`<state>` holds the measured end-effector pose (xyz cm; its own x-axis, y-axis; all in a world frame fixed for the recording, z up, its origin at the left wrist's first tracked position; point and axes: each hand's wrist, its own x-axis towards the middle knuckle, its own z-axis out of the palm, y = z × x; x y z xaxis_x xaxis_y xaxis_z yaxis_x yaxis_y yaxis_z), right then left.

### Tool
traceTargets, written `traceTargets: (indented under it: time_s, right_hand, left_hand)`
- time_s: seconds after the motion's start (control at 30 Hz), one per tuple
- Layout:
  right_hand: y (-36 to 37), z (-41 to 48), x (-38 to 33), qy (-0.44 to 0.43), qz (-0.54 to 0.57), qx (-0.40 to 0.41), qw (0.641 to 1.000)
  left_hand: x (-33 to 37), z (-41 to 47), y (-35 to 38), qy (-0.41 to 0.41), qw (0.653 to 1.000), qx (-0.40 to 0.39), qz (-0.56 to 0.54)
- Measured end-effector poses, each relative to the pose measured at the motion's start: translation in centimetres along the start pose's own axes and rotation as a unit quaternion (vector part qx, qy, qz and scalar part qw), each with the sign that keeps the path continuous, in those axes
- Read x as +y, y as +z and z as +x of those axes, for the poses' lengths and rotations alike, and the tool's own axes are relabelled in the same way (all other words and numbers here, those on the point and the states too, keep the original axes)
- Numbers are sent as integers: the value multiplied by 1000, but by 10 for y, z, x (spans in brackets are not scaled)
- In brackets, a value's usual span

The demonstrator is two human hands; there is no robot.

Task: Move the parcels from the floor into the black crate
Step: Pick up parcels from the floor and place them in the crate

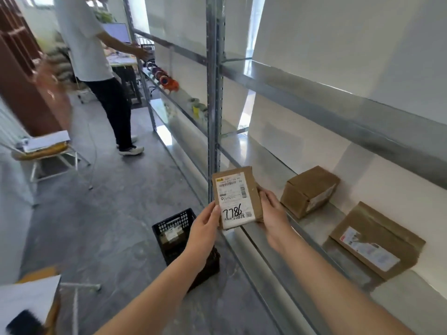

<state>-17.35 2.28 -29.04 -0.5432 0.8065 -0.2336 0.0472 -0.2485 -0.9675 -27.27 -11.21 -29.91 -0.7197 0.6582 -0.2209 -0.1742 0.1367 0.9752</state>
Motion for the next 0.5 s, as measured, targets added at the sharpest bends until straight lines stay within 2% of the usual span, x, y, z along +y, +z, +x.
traceTargets:
  time_s: [0.3, 0.5]
  right_hand:
    - [23, 81, -1, 5, -76, -132, 988]
    - [40, 96, 29, 53, -82, -169, 981]
  left_hand:
    - [-16, 50, 0, -30, 993, 107, -32]
    - [-45, 59, -7, -49, 982, 159, -88]
